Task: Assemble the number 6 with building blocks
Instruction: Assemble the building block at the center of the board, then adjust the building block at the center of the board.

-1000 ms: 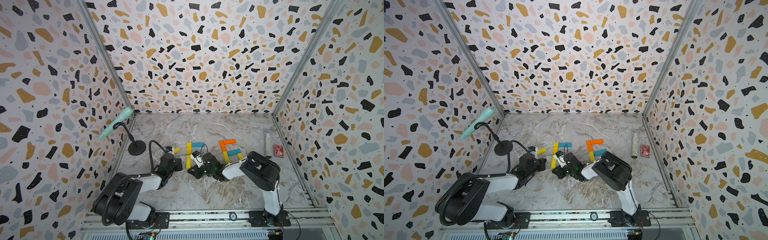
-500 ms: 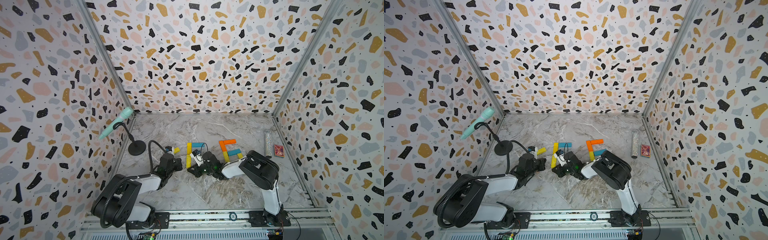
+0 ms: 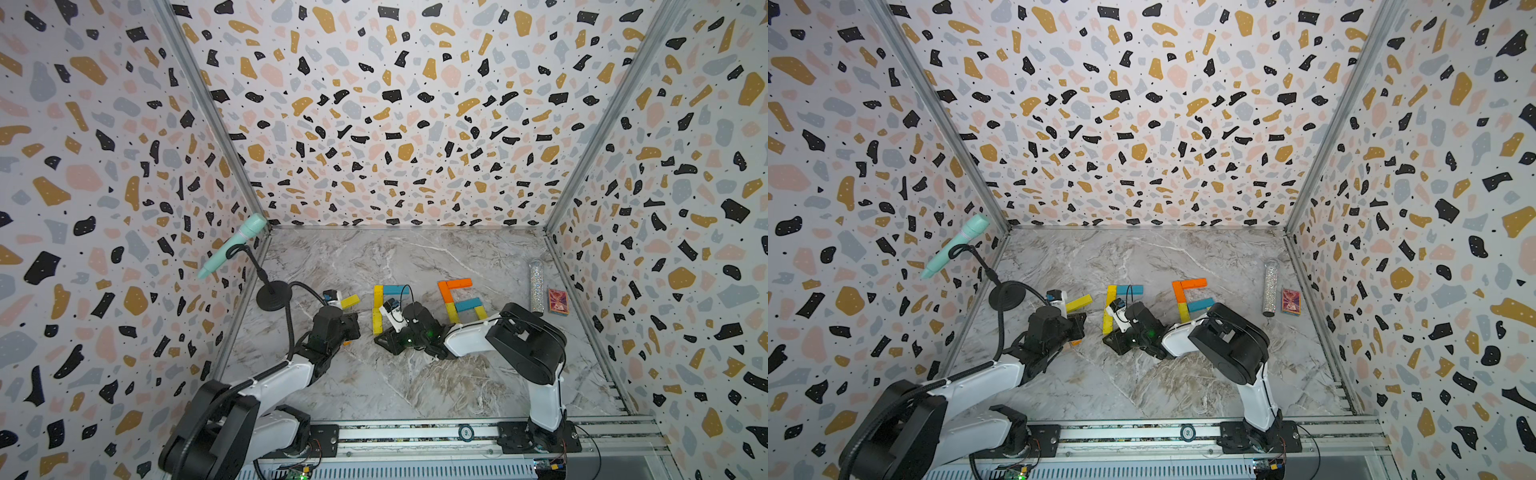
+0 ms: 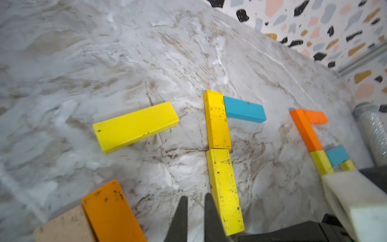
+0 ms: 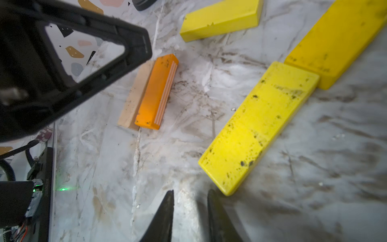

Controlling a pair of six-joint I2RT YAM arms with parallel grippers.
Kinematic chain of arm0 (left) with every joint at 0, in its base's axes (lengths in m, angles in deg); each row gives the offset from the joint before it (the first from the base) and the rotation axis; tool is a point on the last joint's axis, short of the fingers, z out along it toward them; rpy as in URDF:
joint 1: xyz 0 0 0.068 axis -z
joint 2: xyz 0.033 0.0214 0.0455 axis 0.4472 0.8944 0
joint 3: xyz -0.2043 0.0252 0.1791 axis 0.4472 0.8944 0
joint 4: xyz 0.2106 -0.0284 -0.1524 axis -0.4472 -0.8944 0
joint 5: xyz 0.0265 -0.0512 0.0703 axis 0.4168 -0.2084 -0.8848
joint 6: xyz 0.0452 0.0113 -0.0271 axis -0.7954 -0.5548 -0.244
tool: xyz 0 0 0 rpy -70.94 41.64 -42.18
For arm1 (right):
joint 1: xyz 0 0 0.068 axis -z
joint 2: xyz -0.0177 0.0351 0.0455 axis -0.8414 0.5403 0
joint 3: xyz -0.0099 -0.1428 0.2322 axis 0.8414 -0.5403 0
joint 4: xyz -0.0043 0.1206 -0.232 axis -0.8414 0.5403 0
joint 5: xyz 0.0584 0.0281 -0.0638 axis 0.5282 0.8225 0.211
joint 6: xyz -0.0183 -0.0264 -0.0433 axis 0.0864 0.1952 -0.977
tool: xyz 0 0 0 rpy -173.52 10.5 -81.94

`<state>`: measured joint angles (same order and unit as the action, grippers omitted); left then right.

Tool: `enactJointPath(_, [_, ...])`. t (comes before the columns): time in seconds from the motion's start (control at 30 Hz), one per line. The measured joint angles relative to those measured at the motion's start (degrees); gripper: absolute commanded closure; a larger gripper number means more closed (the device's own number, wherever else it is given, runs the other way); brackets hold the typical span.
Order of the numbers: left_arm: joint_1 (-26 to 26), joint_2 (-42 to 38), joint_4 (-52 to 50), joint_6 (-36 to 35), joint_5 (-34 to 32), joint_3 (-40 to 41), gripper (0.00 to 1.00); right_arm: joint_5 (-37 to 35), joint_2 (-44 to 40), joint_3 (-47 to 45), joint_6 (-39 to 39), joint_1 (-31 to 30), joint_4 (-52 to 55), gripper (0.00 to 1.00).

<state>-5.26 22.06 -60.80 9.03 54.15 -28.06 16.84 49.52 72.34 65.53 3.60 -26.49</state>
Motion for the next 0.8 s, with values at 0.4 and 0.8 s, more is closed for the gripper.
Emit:
enactJointPath(0.4, [-9.1, -26.2, -15.8, 2.1, -10.2, -1.7, 0.01, -3.1, 2.8, 28.2, -8.8, -1.2, 23.6, 0.52])
enactJointPath(0.8, [-11.1, -16.8, -15.1, 1.7, -6.0, -1.9, 0.0, -1.6, 20.7, 46.0, -9.6, 0.3, 33.6, 0.47])
